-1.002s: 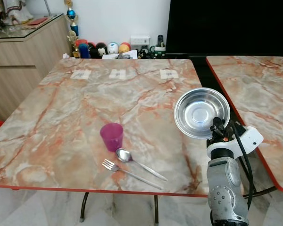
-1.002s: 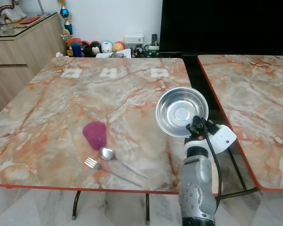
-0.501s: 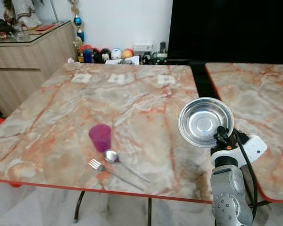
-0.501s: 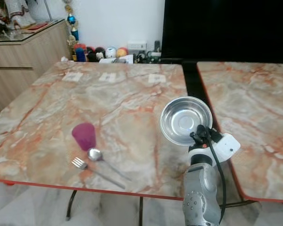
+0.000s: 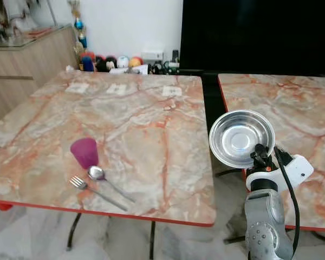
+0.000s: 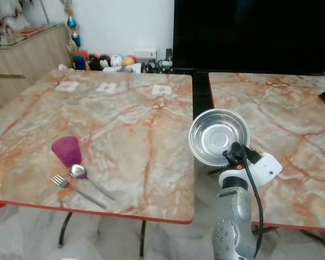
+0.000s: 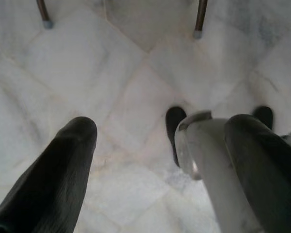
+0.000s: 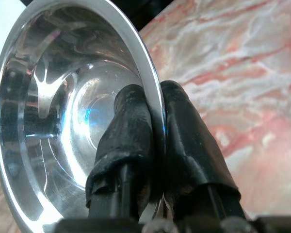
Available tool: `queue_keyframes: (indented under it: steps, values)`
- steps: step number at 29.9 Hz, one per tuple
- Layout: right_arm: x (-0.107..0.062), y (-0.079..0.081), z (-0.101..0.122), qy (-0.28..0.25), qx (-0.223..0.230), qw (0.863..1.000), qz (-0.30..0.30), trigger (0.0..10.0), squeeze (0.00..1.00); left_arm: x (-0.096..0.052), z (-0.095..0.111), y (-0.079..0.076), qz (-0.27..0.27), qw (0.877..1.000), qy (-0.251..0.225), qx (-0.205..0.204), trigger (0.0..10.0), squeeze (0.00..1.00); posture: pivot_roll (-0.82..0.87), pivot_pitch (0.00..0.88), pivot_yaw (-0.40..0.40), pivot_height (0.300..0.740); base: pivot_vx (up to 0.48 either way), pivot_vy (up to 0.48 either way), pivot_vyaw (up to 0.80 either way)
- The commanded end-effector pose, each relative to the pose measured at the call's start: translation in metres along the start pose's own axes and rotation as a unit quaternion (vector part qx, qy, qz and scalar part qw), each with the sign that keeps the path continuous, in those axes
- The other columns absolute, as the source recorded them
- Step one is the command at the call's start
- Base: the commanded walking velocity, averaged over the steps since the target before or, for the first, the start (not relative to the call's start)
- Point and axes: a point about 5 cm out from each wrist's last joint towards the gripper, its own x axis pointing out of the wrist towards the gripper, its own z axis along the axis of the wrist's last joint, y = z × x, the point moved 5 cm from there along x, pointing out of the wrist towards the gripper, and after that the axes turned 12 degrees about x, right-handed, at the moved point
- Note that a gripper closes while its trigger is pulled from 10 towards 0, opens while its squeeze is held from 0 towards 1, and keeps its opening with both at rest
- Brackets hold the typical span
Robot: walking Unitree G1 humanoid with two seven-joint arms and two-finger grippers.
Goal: Setting the table
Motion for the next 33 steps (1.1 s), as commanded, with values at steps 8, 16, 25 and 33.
queue_keyframes:
  steps: [8, 16, 25, 33]
  values:
    - [-0.008, 0.003, 0.009, -0.006, -0.058, 0.998, 0.020, 10.0, 0.00, -0.001, -0.007, -0.003, -0.006, 1.000, 0.009, -0.001, 10.0, 0.00, -0.03, 0.014, 0.015, 0.740, 0.000, -0.280, 0.00]
    - [-0.015, -0.011, 0.035, -0.020, -0.193, 0.979, 0.063, 10.0, 0.00, -0.009, -0.033, 0.004, -0.005, 1.000, 0.027, 0.000, 10.0, 0.00, -0.05, 0.022, 0.021, 0.740, 0.000, -0.279, 0.00]
    - [-0.018, -0.026, 0.052, -0.054, -0.183, 0.981, 0.032, 10.0, 0.00, -0.018, -0.059, 0.000, -0.008, 0.999, 0.046, 0.003, 10.0, 0.00, -0.05, 0.026, 0.024, 0.740, 0.000, -0.279, 0.00]
    - [-0.020, -0.035, 0.052, -0.060, -0.158, 0.986, -0.001, 10.0, 0.00, -0.018, -0.061, -0.007, -0.011, 0.999, 0.049, 0.005, 10.0, 0.00, -0.05, 0.020, 0.026, 0.740, 0.000, -0.277, 0.00]
